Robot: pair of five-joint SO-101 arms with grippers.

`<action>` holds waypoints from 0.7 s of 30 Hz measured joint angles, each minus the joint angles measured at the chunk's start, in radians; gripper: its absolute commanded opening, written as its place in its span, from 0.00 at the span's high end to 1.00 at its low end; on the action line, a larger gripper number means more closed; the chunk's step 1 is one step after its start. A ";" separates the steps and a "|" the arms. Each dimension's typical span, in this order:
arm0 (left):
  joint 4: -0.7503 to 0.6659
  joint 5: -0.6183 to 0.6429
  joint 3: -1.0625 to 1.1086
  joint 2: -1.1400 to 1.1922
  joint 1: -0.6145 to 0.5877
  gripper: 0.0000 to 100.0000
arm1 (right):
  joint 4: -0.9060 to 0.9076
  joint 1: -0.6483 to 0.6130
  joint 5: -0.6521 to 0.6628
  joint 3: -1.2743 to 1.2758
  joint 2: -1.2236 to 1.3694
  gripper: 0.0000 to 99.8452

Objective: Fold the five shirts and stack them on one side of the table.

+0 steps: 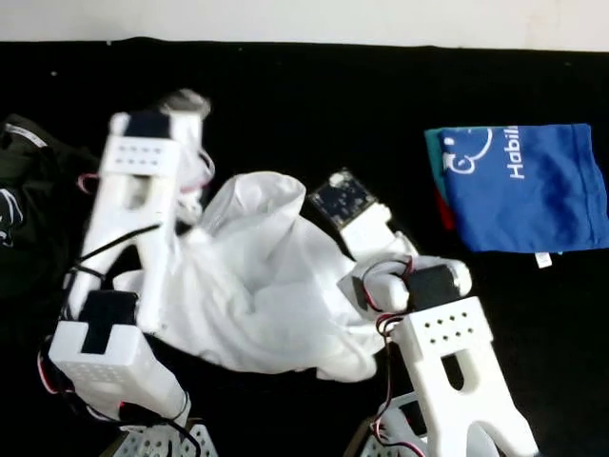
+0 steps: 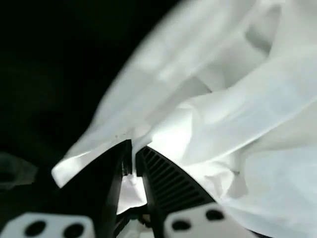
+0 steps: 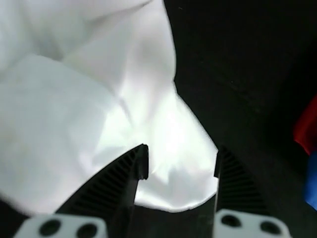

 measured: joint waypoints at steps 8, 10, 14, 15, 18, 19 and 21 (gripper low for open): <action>0.015 0.002 -0.094 0.037 -0.152 0.95 | -0.184 0.009 0.000 0.198 0.000 0.78; 0.031 -0.014 -0.078 0.081 -0.161 0.88 | -0.189 0.009 0.000 0.218 0.000 0.78; 0.086 -0.040 -0.069 0.143 -0.203 0.82 | -0.190 0.009 0.000 0.235 0.000 0.78; 0.101 -0.040 -0.069 0.146 -0.221 0.82 | -0.190 0.009 0.000 0.235 0.000 0.78; 0.167 -0.049 -0.077 0.146 -0.275 0.83 | -0.190 0.009 0.000 0.235 0.000 0.78; 0.184 -0.057 -0.080 0.146 -0.290 0.83 | -0.190 0.009 0.000 0.235 0.000 0.78; 0.196 -0.074 -0.064 0.143 -0.308 0.83 | -0.190 0.009 0.000 0.235 0.000 0.78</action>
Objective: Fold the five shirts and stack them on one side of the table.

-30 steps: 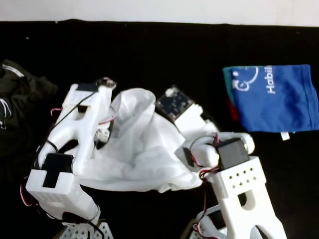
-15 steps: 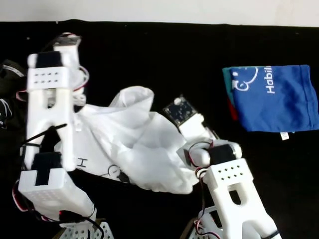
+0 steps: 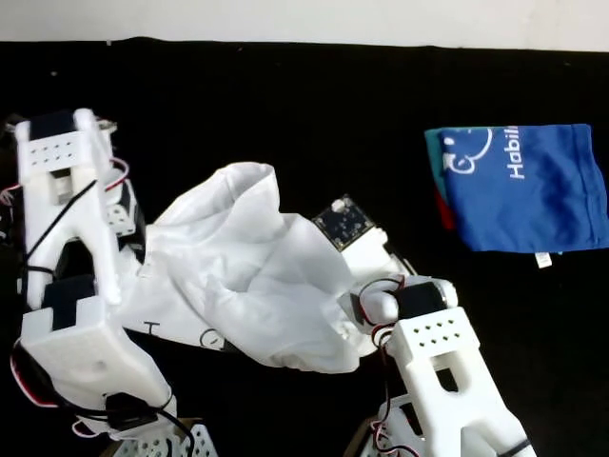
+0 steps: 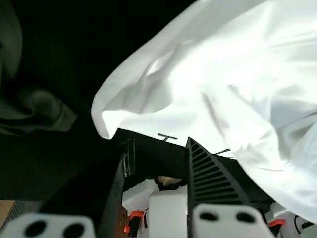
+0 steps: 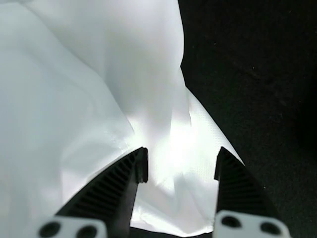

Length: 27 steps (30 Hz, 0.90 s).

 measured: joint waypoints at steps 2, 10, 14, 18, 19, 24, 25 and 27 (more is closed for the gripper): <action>0.006 -0.023 0.049 -0.020 -0.005 0.83 | 0.000 0.000 0.000 0.000 0.000 0.78; -0.216 -0.063 0.292 -0.077 -0.003 0.83 | 0.000 0.000 0.000 0.000 0.000 0.78; -0.333 -0.063 0.350 -0.077 -0.003 0.83 | 0.000 0.000 0.000 0.000 0.000 0.78; -0.420 -0.063 0.358 -0.077 -0.011 0.83 | 0.000 0.000 0.000 0.000 0.000 0.78; -0.439 -0.063 0.359 -0.075 -0.018 0.83 | 0.000 0.000 0.000 0.000 0.000 0.78; -0.499 -0.063 0.324 0.026 -0.046 0.83 | 0.000 0.000 0.000 0.000 0.000 0.78; -0.499 -0.063 0.304 0.054 -0.048 0.83 | 0.000 0.000 0.000 0.000 0.000 0.78; -0.488 -0.063 0.258 0.101 -0.048 0.83 | 0.000 0.000 0.000 0.000 0.000 0.78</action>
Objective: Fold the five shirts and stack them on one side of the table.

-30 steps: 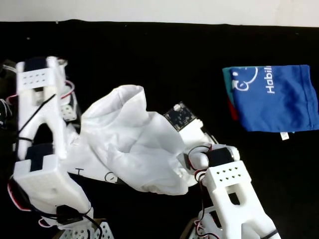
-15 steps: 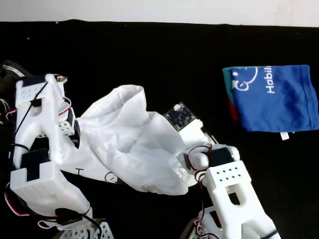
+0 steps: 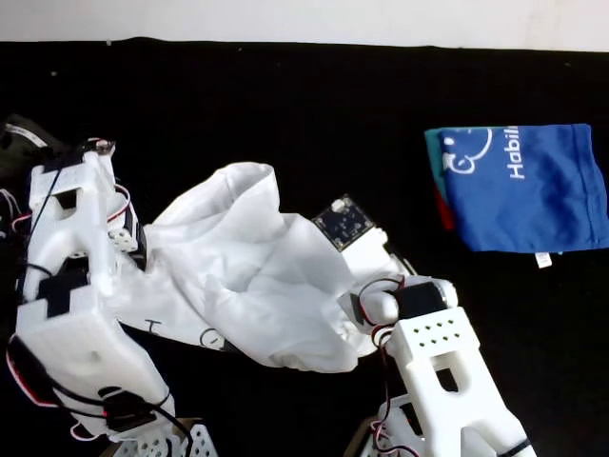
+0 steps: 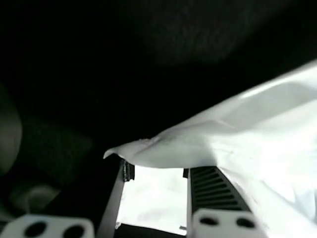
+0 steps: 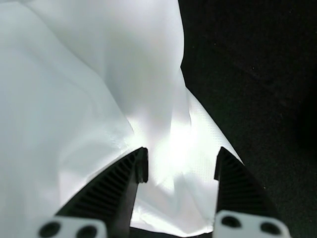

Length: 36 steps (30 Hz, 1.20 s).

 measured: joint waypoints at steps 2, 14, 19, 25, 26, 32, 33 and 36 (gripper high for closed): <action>0.015 0.002 -0.043 0.040 0.000 0.83 | 0.000 0.000 0.000 0.000 0.000 0.78; 0.157 0.044 -0.107 0.028 0.109 0.99 | -0.037 0.000 0.000 0.041 0.000 0.78; 0.249 0.044 -0.107 -0.193 0.196 0.99 | -0.084 0.000 -0.043 0.075 0.000 0.78; 0.385 0.046 -0.106 -0.445 0.204 0.99 | -0.005 -0.057 -0.132 0.051 0.000 0.71; 0.404 0.046 -0.101 -0.471 0.204 0.99 | 0.025 -0.087 -0.135 0.032 0.000 0.71; 0.428 0.046 -0.029 -0.537 0.169 0.99 | 0.091 -0.256 -0.138 -0.037 0.003 0.71; 0.430 0.046 -0.017 -0.539 0.158 0.99 | 0.078 -0.258 -0.138 -0.037 0.005 0.71; 0.430 0.046 0.014 -0.539 0.143 0.99 | 0.028 -0.244 -0.138 -0.015 0.005 0.71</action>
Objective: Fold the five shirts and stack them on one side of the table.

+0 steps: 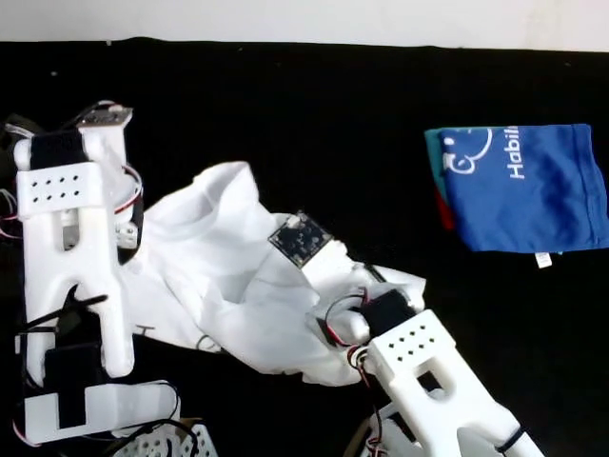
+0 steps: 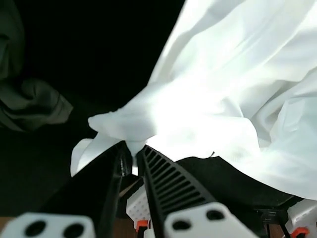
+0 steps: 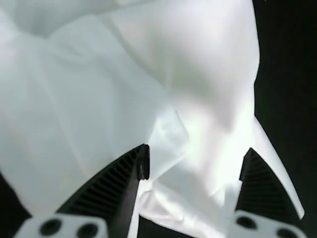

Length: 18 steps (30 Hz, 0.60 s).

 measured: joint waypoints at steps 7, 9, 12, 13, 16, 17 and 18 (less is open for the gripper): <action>0.000 0.000 0.005 0.000 -0.003 0.99 | -0.095 0.068 0.000 0.087 0.002 0.71; 0.000 0.000 0.005 0.000 -0.003 0.99 | -0.109 0.071 0.000 0.091 0.025 0.71; 0.000 0.000 0.005 0.000 -0.003 0.99 | -0.129 0.074 -0.002 0.091 0.118 0.71; 0.000 0.000 0.005 0.000 -0.003 0.99 | -0.144 0.074 -0.002 0.091 0.157 0.71; 0.000 0.000 0.005 0.000 -0.003 0.99 | -0.180 0.074 -0.003 0.068 0.282 0.75; 0.000 0.000 0.005 0.000 -0.003 0.99 | -0.186 0.074 -0.003 0.049 0.324 0.80; 0.000 0.000 0.005 0.000 -0.003 0.99 | -0.189 0.074 -0.003 0.029 0.364 0.85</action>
